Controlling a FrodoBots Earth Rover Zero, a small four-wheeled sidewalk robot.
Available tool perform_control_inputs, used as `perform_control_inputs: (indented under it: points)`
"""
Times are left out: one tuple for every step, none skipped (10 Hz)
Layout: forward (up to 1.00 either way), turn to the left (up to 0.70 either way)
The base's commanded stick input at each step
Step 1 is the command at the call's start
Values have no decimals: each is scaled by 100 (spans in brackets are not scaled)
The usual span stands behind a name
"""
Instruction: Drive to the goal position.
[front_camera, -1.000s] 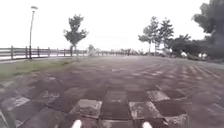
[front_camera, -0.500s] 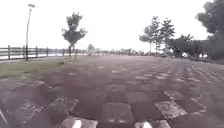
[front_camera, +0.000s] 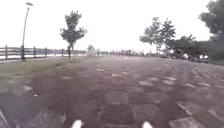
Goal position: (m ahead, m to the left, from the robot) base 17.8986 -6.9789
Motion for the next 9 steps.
perform_control_inputs:
  points:
    - [85,0]
    - [85,0]
    - [85,0]
    - [85,0]
    - [85,0]
    - [85,1]
    - [85,1]
    - [85,1]
    - [85,1]
